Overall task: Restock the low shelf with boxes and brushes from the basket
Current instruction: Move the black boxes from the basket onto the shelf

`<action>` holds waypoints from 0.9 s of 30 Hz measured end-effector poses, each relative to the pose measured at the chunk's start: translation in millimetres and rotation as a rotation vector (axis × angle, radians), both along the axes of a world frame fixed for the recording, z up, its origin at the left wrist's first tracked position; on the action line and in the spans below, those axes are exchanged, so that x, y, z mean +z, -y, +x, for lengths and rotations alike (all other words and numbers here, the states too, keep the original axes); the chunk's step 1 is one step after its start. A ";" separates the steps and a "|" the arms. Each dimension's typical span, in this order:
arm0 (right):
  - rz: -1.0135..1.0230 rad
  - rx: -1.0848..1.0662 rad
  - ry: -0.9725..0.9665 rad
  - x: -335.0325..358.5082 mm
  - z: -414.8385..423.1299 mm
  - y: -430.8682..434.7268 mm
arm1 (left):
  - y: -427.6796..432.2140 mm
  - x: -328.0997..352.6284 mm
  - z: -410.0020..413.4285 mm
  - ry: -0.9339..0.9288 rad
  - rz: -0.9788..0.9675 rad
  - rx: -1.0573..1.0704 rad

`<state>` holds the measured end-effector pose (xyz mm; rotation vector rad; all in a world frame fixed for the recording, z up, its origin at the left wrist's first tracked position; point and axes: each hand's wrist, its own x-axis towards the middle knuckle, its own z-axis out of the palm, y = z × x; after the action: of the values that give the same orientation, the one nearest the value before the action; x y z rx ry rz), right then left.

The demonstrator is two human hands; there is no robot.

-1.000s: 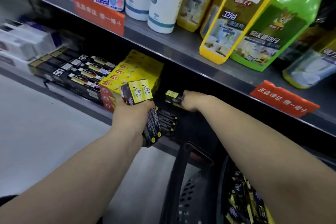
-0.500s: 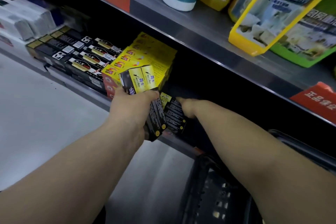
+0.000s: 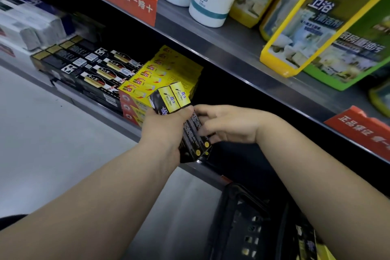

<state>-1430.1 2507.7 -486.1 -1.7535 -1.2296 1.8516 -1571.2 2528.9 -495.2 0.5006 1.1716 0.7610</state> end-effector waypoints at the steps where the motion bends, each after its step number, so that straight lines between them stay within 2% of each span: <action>1: 0.026 -0.007 -0.017 1.9 -1.7 6.0 | 0.1 1.0 -0.1 0.008 -0.006 -0.020; 4: 0.088 -0.065 0.075 -2.9 5.1 12.3 | 0.0 -0.7 -1.7 0.004 0.014 -0.053; 7: 0.011 -0.115 0.254 -11.7 26.2 7.8 | -2.8 -3.1 -4.4 -0.058 0.011 -0.040; 10: -0.087 -0.080 0.684 -32.8 51.9 -9.6 | -7.7 -3.1 -8.4 -0.082 -0.015 -0.012; 12: -0.149 0.043 0.980 -49.6 62.3 -23.9 | -8.8 -1.9 -9.4 -0.081 -0.055 -0.011; 14: -0.143 0.172 1.180 -65.8 68.1 -36.1 | -9.3 0.1 -8.6 -0.095 -0.066 -0.023; 16: -0.133 0.220 1.222 -83.4 71.6 -46.3 | -9.6 -0.5 -6.3 -0.115 -0.050 -0.040; 23: -0.191 0.188 1.014 -133.7 60.7 -58.8 | -12.4 -11.8 -2.0 -0.143 0.026 -0.031; 27: -0.234 0.122 1.055 -129.7 69.6 -52.7 | -12.9 -14.6 -2.6 -0.147 0.041 -0.028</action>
<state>-1360.5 2560.4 -615.9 -3.0130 -1.4646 1.0850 -1573.7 2541.8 -509.8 0.6142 1.2849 0.7345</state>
